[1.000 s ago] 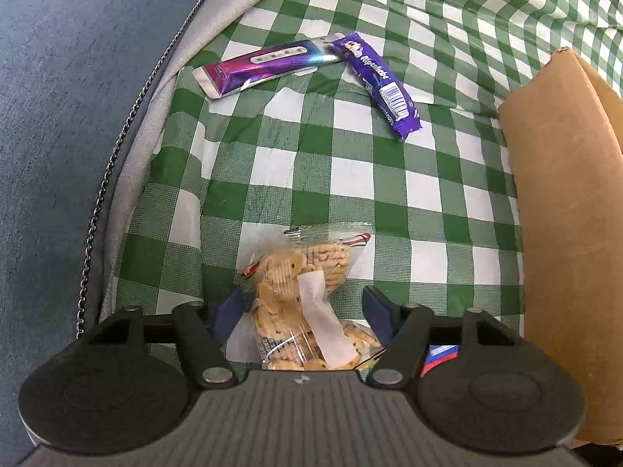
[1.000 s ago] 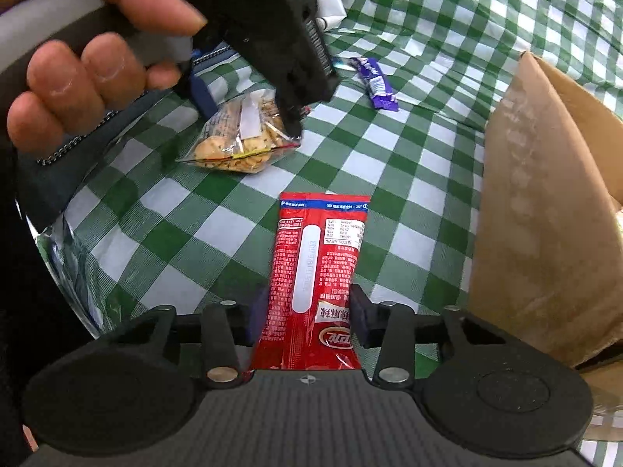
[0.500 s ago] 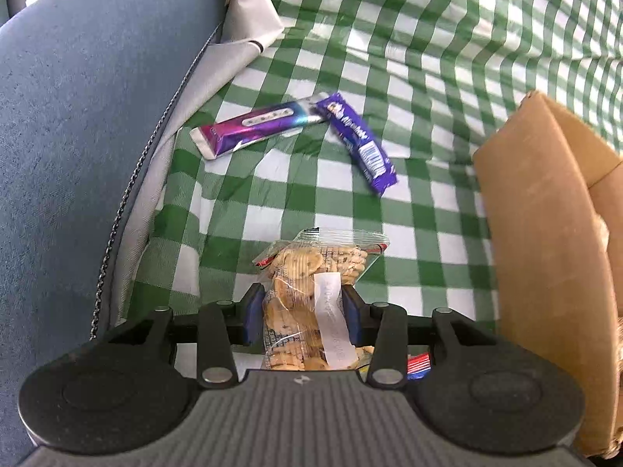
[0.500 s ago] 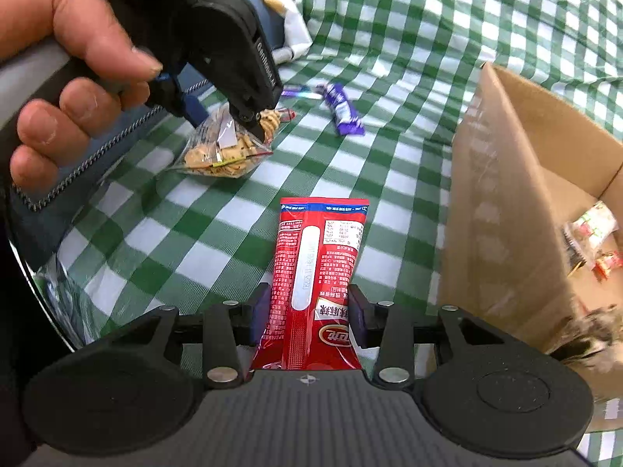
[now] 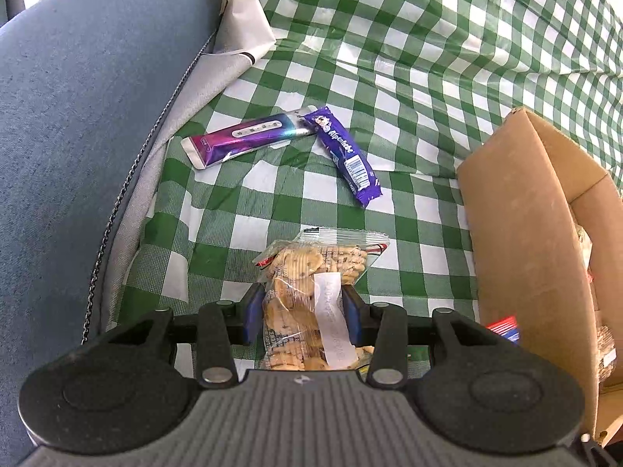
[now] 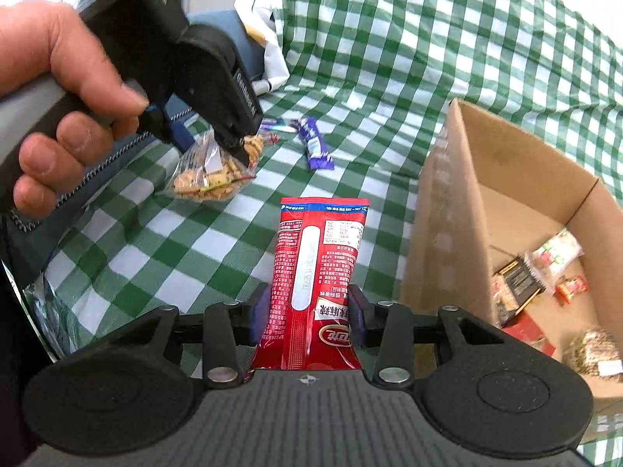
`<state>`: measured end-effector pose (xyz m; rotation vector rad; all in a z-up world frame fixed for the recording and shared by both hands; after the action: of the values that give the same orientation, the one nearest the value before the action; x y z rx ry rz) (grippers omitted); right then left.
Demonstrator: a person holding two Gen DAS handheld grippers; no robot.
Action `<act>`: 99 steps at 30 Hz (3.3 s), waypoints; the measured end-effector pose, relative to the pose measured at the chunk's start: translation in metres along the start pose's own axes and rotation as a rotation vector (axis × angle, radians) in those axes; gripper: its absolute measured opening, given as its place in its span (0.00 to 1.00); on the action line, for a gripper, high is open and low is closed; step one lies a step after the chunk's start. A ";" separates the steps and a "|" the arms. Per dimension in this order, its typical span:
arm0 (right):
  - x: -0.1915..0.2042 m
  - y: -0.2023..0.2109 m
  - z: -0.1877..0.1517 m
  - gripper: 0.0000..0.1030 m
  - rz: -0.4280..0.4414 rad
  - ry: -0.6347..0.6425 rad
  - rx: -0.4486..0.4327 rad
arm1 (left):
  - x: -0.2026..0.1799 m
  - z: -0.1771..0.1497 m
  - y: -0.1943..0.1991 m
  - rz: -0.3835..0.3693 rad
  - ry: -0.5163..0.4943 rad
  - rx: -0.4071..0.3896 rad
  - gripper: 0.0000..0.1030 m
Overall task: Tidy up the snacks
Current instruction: 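Carry the cracker bag and red packet over the box, then open both tools to drop the cracker bag and red packet into the box, then reach the left tool down to the purple-and-white tube packet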
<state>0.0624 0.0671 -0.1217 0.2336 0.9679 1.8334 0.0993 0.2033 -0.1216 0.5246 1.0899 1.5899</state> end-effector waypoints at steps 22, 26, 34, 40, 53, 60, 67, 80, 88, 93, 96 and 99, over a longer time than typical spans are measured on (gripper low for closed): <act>-0.186 0.098 0.079 0.42 -0.220 -0.124 -0.309 | -0.038 0.024 0.047 -0.161 -0.019 -0.269 0.45; -0.233 0.094 0.049 0.42 -0.310 -0.227 -0.305 | -0.058 0.026 0.058 -0.192 -0.063 -0.339 0.45; -0.279 0.092 0.014 0.23 -0.342 -0.422 -0.292 | -0.104 0.027 0.072 -0.289 -0.137 -0.443 0.45; -0.287 0.081 0.008 0.17 -0.358 -0.403 -0.264 | -0.141 0.021 0.075 -0.359 -0.208 -0.467 0.45; -0.290 0.075 0.013 0.62 -0.437 -0.404 -0.268 | -0.242 -0.023 0.085 -0.623 -0.419 -0.464 0.53; -0.295 0.077 0.009 0.78 -0.473 -0.420 -0.281 | -0.241 -0.028 0.079 -0.595 -0.411 -0.457 0.63; -0.290 0.078 0.010 0.79 -0.484 -0.405 -0.290 | -0.204 -0.006 0.068 -0.521 -0.292 -0.433 0.54; -0.278 0.079 0.014 0.79 -0.487 -0.383 -0.307 | -0.175 0.001 0.069 -0.428 -0.274 -0.439 0.22; -0.270 0.080 0.018 0.63 -0.457 -0.411 -0.324 | -0.166 0.010 0.062 -0.356 -0.387 -0.368 0.17; -0.263 0.075 0.022 0.52 -0.420 -0.414 -0.325 | -0.157 0.055 0.055 -0.252 -0.421 -0.406 0.27; -0.259 0.072 0.025 0.52 -0.407 -0.410 -0.323 | -0.150 0.078 0.046 -0.112 -0.488 -0.512 0.38; -0.256 0.068 0.028 0.52 -0.402 -0.418 -0.319 | -0.134 0.086 0.028 -0.041 -0.504 -0.515 0.43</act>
<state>0.1518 -0.1456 0.0105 0.1974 0.3883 1.4606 0.1953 0.1111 -0.0288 0.5055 0.2943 1.5133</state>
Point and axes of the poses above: each gripper's, at about its wrist camera, not at the fingertips, and y roughly against the way its jaws point, x to its left, z to its top, the point moved 7 cm from there along -y, roughly the way its jaws point, and after that the axes turned 3 degrees about -z, right-handed, at the moved point
